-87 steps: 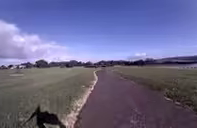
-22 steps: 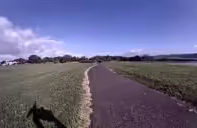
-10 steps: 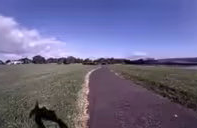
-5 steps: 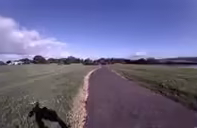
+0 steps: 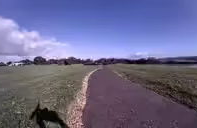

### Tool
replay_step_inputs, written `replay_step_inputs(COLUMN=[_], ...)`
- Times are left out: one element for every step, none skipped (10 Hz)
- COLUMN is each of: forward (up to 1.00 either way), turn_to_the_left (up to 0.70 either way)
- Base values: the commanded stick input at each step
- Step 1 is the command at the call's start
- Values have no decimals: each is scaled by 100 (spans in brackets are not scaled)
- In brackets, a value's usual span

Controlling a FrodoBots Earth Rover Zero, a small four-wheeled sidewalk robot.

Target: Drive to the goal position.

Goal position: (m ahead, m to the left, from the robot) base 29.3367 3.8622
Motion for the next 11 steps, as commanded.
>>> replay_step_inputs(forward=[70, 70, 70, 70, 70, 70, 70, 70, 70, 70, 70], turn_to_the_left=[-7, -2, 1, 0, 0, 0, 0, 0, 0, 0, 0])
